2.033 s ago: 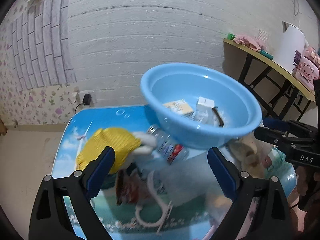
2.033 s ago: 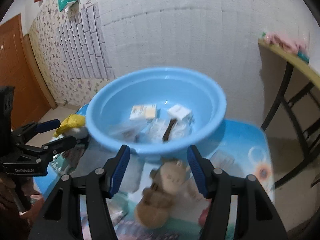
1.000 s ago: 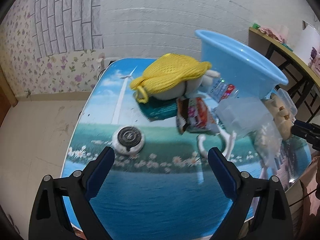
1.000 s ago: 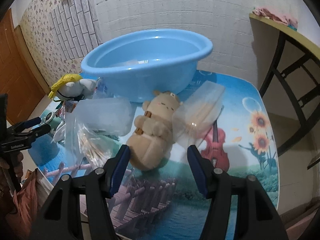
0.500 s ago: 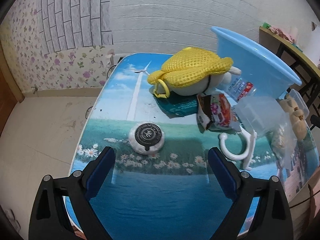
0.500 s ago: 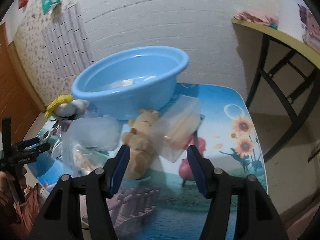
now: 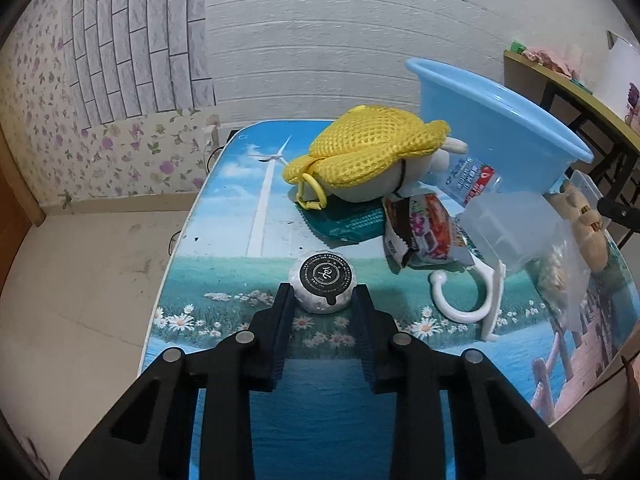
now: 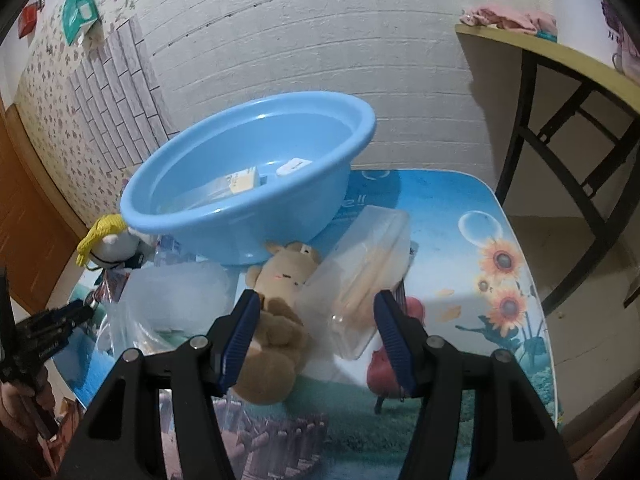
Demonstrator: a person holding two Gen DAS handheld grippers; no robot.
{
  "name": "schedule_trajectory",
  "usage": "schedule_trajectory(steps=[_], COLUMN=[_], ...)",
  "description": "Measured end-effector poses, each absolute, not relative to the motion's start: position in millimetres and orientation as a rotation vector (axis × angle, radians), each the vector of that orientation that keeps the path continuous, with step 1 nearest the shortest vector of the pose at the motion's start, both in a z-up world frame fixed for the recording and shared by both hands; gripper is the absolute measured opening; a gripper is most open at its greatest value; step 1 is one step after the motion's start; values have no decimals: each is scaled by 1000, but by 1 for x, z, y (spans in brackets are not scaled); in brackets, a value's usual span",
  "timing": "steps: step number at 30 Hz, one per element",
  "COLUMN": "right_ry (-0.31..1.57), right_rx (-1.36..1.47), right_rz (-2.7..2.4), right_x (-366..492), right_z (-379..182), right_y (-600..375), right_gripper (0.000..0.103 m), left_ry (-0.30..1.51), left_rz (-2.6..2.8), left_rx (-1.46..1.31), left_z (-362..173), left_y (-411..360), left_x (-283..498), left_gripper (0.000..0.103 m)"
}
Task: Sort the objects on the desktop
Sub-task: 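Grasp the round black-and-white puck with the left tool while the right tool reaches the stick box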
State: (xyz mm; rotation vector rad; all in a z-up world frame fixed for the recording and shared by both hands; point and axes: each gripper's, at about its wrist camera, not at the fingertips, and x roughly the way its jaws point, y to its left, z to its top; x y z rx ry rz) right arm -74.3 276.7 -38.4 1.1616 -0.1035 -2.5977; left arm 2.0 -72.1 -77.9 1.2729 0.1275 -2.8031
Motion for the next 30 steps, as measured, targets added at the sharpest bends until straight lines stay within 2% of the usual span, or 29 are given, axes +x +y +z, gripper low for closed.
schedule_trajectory(steps=[1,2,7,19,25,30], right_ry=[-90,-87,-66,188,142,150], right_rx=[1163,1162,1160,1155,1166,1167], right_rz=[-2607,-2605,-2591,-2521,-2526,-2535], right_x=[-74,-74,-67,-36,-41,-49], right_z=[-38,-38,-34,-31,-35,-43], right_y=[278,279,287,297,292,281], right_gripper=[42,40,36,32,33,33], left_ry=[127,131,140,138,119,78], left_rz=[-2805,-2809,-2821,-2835,-2844,-2856], left_rx=[1275,1277,1278,1313,1290,1281], left_z=[-78,-78,-75,-76,-77,-78], left_y=[-71,-70,-68,-59,-56,-52], left_x=[2,1,4,8,7,4], left_gripper=[28,28,28,28,30,38])
